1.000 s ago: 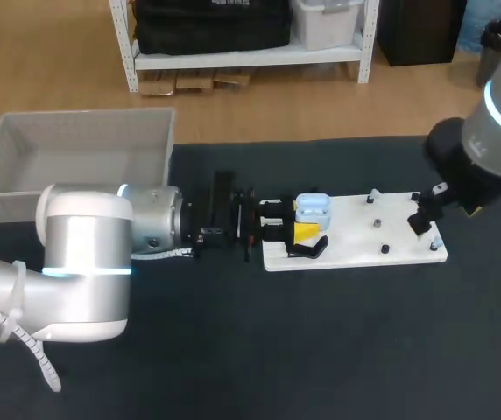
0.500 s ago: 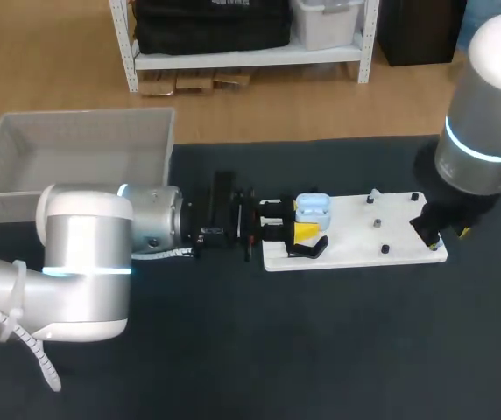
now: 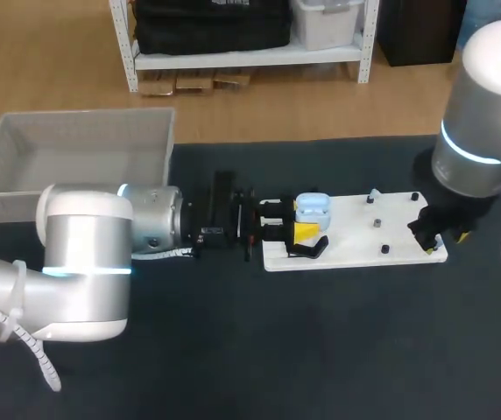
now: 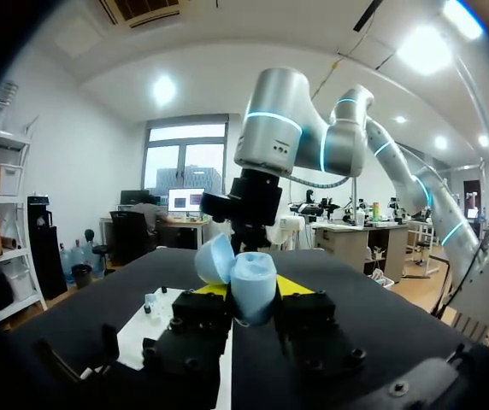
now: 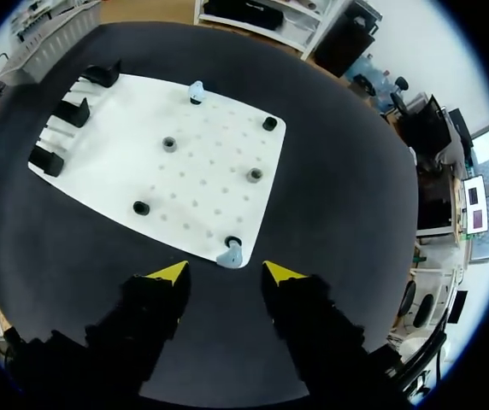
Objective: Pick up each earbud case from the left stands, insert the matching earbuds, close the lid, and place the case in the box.
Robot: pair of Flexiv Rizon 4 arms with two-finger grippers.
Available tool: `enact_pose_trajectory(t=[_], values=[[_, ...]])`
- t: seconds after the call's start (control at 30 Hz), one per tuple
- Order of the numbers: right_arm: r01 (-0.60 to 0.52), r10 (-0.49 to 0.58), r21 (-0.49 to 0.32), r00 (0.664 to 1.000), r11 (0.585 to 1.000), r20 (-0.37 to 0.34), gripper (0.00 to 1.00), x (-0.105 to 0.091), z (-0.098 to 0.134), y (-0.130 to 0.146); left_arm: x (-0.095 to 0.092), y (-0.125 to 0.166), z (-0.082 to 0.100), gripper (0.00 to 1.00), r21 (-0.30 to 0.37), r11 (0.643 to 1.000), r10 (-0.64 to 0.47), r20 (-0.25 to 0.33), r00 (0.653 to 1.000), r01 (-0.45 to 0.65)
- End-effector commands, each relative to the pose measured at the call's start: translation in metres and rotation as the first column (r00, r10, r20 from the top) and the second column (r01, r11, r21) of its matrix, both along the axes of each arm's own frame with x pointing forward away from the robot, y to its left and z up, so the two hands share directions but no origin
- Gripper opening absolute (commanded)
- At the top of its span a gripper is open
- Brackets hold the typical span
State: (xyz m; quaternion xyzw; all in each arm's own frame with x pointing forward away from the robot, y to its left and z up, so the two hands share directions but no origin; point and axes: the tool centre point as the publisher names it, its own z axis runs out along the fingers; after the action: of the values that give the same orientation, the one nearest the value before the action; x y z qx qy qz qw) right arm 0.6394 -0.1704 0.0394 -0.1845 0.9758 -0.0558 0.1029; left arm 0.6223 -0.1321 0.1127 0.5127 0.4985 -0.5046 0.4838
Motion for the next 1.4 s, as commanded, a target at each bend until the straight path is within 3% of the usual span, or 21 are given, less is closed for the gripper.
enact_pose_trajectory(t=[0.03,0.3,0.7,1.03,1.17,1.23,1.4], values=[[0.002,-0.002,-0.005,1.000,1.000,-0.004,0.49,0.004,-0.006,0.002,0.000,0.000,-0.001,0.00,-0.005,1.000,0.003,0.003,1.000,-0.003],[0.021,-0.021,-0.016,1.000,1.000,-0.007,0.48,0.008,-0.011,-0.003,0.000,0.000,-0.001,0.00,-0.005,1.000,0.003,0.003,1.000,-0.003],[0.037,-0.037,-0.010,0.999,0.999,-0.005,0.37,0.007,-0.013,-0.007,0.000,0.000,-0.001,0.00,-0.005,1.000,0.003,0.003,1.000,-0.003],[0.028,-0.028,-0.017,1.000,0.999,-0.006,0.34,0.008,-0.015,-0.006,0.000,0.000,-0.001,0.00,-0.005,1.000,0.003,0.003,1.000,-0.003],[0.026,-0.026,-0.019,1.000,0.999,-0.009,0.20,0.008,-0.016,-0.005,0.000,0.000,-0.001,0.00,-0.005,1.000,0.003,0.003,1.000,-0.003],[0.025,-0.026,-0.021,1.000,0.999,-0.010,0.00,0.008,-0.017,-0.005,0.000,0.000,-0.001,0.00,-0.005,1.000,0.003,0.003,1.000,-0.003],[0.025,-0.025,-0.023,1.000,0.999,-0.007,0.00,0.007,-0.016,-0.007,0.000,0.000,-0.001,0.00,-0.005,1.000,0.003,0.003,1.000,-0.003]])
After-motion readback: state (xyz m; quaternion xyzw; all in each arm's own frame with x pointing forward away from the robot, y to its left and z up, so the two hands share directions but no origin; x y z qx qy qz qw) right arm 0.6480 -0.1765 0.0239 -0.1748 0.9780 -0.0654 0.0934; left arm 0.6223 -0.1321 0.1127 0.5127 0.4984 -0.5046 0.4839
